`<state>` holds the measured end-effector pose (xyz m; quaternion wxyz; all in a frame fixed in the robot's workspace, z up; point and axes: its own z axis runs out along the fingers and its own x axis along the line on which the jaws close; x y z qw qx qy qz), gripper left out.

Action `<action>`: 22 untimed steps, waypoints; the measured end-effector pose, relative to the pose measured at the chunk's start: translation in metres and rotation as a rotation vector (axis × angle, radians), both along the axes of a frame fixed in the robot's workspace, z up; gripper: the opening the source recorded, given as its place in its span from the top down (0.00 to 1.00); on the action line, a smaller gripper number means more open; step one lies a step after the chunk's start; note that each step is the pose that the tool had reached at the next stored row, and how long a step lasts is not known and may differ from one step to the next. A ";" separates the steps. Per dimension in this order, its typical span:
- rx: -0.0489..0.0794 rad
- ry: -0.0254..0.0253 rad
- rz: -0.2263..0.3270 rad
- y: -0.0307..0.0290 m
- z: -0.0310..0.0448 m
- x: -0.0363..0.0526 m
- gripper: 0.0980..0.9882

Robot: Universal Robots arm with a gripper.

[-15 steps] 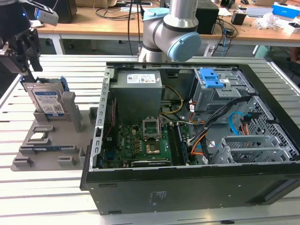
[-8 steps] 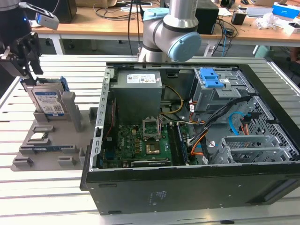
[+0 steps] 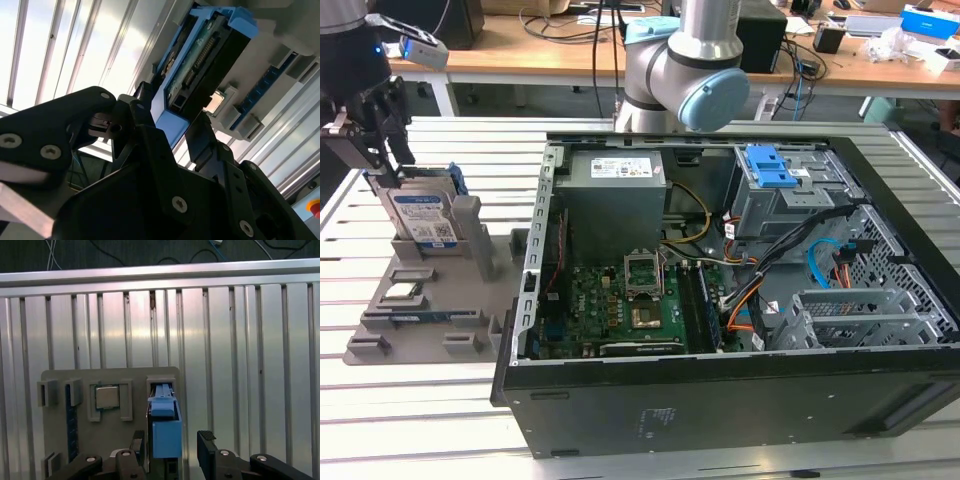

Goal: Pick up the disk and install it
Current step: 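Pick up the disk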

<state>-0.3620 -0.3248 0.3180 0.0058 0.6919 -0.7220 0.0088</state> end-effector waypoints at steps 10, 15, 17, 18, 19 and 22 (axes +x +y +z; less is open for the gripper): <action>0.000 0.0000 0.003 0.0000 -0.0037 0.0000 0.50; 0.000 -0.0001 0.004 0.0000 -0.0056 0.0000 0.50; 0.000 0.0000 0.005 0.0000 -0.0071 0.0000 0.50; 0.000 0.0000 0.005 0.0000 -0.0076 0.0000 0.50; 0.000 0.0000 0.006 -0.0001 -0.0088 0.0000 0.50; 0.000 0.0000 0.019 -0.0005 -0.0126 0.0000 0.50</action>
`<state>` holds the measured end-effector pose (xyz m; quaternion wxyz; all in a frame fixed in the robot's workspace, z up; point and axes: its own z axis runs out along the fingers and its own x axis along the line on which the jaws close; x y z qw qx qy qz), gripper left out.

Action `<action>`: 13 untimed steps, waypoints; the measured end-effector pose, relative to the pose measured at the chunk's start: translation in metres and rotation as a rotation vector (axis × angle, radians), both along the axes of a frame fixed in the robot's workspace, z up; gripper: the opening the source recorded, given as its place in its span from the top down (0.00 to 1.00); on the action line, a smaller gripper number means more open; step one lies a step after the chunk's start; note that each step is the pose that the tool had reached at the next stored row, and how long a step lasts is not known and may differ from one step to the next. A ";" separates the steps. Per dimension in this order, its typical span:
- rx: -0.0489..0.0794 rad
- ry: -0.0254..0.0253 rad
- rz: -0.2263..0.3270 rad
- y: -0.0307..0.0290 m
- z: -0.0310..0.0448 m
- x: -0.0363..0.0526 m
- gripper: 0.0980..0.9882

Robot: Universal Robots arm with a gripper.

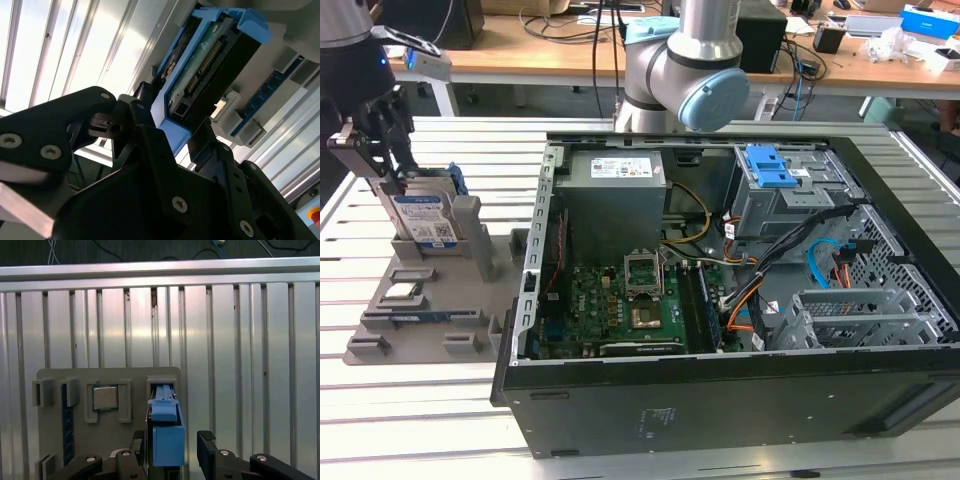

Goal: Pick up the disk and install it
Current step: 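Pick up the disk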

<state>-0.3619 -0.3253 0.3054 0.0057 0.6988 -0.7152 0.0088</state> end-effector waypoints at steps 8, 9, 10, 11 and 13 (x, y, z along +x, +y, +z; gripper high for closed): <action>0.000 0.0000 0.014 -0.0001 -0.0108 0.0000 0.50; 0.000 -0.0001 0.015 -0.0002 -0.0119 0.0000 0.50; 0.000 0.0000 0.015 -0.0002 -0.0137 0.0000 0.50; 0.000 0.0000 0.016 -0.0002 -0.0147 0.0000 0.50; 0.000 -0.0001 0.017 -0.0002 -0.0169 0.0000 0.50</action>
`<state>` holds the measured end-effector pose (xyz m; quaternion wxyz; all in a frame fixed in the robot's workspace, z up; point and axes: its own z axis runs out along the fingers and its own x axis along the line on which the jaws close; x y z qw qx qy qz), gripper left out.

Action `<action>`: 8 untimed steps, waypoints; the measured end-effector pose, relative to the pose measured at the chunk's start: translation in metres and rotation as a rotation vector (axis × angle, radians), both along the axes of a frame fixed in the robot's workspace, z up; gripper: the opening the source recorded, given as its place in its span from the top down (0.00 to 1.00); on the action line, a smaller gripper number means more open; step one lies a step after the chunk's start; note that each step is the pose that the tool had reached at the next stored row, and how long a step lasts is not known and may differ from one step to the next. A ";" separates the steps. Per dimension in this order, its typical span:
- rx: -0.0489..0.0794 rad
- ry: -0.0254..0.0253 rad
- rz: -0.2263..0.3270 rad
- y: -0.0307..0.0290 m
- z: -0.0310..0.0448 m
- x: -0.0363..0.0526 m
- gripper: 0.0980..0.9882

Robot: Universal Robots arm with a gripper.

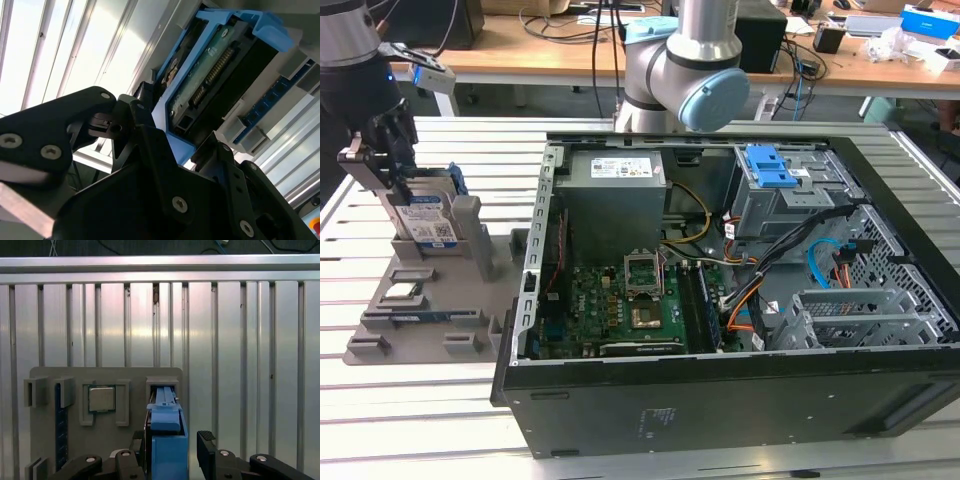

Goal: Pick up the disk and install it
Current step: 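Pick up the disk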

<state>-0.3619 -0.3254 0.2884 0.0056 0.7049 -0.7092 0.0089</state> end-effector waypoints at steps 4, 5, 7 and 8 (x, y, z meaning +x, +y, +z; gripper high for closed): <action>0.000 0.0001 0.002 0.0000 -0.0041 0.0000 0.50; 0.000 0.0001 0.003 0.0000 -0.0058 0.0000 0.50; 0.000 0.0004 0.004 0.0000 -0.0070 -0.0001 0.50; 0.000 0.0002 0.004 0.0000 -0.0071 0.0000 0.50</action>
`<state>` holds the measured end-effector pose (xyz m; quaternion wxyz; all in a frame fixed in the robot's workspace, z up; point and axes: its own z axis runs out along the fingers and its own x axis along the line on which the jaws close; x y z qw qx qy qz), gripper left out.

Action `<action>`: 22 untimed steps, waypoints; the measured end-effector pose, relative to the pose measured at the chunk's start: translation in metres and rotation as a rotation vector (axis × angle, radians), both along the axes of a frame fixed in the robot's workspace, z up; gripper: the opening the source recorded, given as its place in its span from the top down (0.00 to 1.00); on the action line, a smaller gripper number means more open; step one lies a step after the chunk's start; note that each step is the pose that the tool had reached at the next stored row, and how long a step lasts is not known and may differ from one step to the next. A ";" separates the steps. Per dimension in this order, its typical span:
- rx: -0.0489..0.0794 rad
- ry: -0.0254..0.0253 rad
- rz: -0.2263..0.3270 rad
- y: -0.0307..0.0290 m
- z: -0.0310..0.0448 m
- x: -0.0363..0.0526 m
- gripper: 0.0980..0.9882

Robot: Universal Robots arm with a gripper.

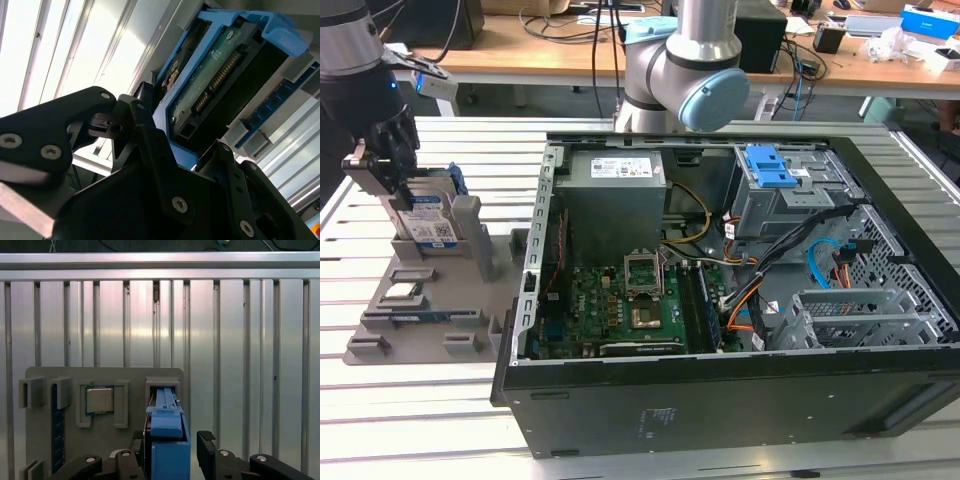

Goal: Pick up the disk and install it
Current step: 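Pick up the disk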

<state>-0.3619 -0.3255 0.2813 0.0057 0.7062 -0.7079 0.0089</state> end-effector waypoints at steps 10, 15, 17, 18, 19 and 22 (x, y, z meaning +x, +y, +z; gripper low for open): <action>0.000 -0.0002 0.000 0.0000 -0.0001 0.0000 0.70; 0.000 -0.0001 0.000 0.0000 -0.0001 0.0000 0.70; 0.000 -0.0001 0.000 0.0000 -0.0001 0.0000 0.70; 0.000 -0.0001 0.000 0.0000 -0.0001 0.0000 0.70; 0.000 -0.0001 0.000 0.0000 -0.0001 0.0000 0.70; 0.000 -0.0001 0.000 0.0000 -0.0001 0.0000 0.70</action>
